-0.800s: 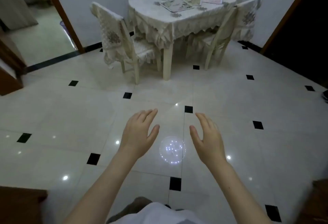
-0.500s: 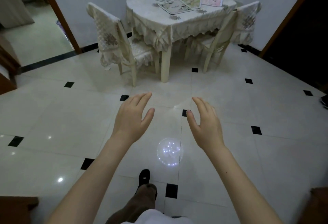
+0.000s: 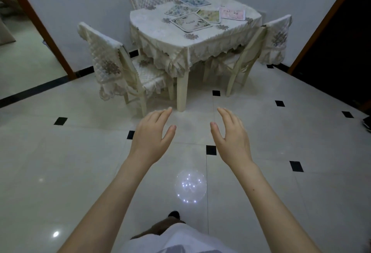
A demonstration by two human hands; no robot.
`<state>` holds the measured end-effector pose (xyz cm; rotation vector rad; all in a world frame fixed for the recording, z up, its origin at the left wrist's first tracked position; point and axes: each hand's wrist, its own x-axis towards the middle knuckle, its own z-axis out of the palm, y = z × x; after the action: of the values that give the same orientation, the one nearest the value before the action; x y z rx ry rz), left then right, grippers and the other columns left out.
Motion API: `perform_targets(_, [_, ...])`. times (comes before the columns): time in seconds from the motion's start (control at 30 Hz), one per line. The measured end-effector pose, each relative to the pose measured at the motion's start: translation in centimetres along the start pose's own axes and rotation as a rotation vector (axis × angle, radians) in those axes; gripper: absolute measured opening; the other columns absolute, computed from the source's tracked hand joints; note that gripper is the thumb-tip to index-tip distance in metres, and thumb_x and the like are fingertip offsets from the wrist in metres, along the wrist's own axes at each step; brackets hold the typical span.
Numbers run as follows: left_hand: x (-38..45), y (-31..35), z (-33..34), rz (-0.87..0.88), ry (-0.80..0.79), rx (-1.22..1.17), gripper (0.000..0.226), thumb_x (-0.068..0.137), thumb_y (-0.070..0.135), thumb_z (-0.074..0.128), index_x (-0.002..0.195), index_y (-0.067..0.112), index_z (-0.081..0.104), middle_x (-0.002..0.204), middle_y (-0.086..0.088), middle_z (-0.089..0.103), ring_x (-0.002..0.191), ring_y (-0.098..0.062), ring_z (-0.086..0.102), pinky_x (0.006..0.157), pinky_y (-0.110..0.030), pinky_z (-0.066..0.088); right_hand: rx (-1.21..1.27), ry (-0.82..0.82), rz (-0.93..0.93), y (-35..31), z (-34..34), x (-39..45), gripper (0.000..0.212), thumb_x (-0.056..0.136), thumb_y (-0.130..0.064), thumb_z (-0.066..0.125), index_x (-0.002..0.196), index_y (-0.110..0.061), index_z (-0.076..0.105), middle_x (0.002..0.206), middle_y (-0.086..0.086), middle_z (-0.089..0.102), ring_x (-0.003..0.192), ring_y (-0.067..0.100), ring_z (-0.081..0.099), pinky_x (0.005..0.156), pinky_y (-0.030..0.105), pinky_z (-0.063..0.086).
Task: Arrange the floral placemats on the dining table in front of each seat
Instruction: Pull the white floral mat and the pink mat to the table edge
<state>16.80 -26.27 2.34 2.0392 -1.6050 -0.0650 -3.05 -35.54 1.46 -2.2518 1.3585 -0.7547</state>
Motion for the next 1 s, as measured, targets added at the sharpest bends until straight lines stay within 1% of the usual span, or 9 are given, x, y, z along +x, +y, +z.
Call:
perform_targets(0.17, [9.9,-2.6,-1.0,0.075,0.036,0.002,0.051,0.092,0.037,0.041,0.139,0.017,0.042,0.137,-0.002,0.05,0.126,-0.018,0.043,0.102,-0.034,0.037,0.01,0.064,-0.029,-1.5,0.7,8.9,0.051,0.095,-0.041,0.04,0.141,-0.021,0.039,0.147,-0.001,0.042,0.136,0.017,0.035,0.11,0.042,0.035])
perform_targets(0.33, [17.6,-4.0,0.6,0.09,0.054,-0.025,0.052,0.091,0.037,0.041,0.138,0.016,0.043,0.135,-0.004,0.052,0.125,-0.019,0.045,0.102,-0.036,0.039,-0.007,0.062,-0.034,-0.8,1.9,16.3,0.051,0.095,-0.043,0.039,0.141,-0.021,0.038,0.147,-0.003,0.041,0.137,0.013,0.033,0.11,0.038,0.034])
perform_targets(0.5, [23.8,-5.2,4.9,0.073,0.025,-0.004,0.052,0.091,0.041,0.039,0.138,0.018,0.042,0.134,-0.002,0.052,0.125,-0.017,0.045,0.101,-0.035,0.039,-0.018,0.027,-0.022,2.6,3.7,23.1,0.051,0.095,-0.044,0.039,0.142,-0.023,0.037,0.148,-0.003,0.04,0.137,0.013,0.032,0.111,0.037,0.032])
perform_targets(0.7, [32.6,-5.2,10.2,0.015,0.019,0.008,0.054,0.091,0.044,0.037,0.138,0.019,0.042,0.133,-0.001,0.053,0.122,-0.017,0.047,0.099,-0.035,0.04,0.007,-0.001,-0.057,7.6,4.7,33.6,0.051,0.095,-0.044,0.039,0.141,-0.023,0.039,0.145,-0.002,0.043,0.136,0.013,0.034,0.11,0.041,0.036])
perform_targets(0.8, [37.7,-4.1,11.5,-0.003,0.025,0.028,0.054,0.091,0.044,0.038,0.138,0.019,0.042,0.132,-0.001,0.055,0.12,-0.018,0.049,0.097,-0.036,0.042,0.023,-0.013,-0.074,9.5,3.9,39.1,0.051,0.095,-0.043,0.039,0.14,-0.021,0.04,0.144,-0.002,0.045,0.135,0.014,0.036,0.109,0.042,0.037])
perform_targets(0.93, [44.6,-2.8,12.4,-0.015,0.052,0.033,0.052,0.091,0.044,0.036,0.139,0.023,0.038,0.129,0.003,0.053,0.117,-0.014,0.046,0.093,-0.031,0.04,-0.002,-0.027,-0.114,11.6,2.8,46.3,0.051,0.095,-0.042,0.039,0.141,-0.02,0.04,0.144,0.0,0.044,0.135,0.016,0.036,0.11,0.04,0.035])
perform_targets(1.0, [47.5,-2.5,12.9,-0.014,0.048,0.039,0.052,0.091,0.044,0.036,0.138,0.021,0.039,0.129,0.002,0.053,0.117,-0.016,0.047,0.094,-0.033,0.042,-0.006,-0.028,-0.128,12.5,2.5,49.3,0.05,0.095,-0.04,0.041,0.14,-0.019,0.04,0.144,0.001,0.045,0.135,0.017,0.036,0.11,0.041,0.034])
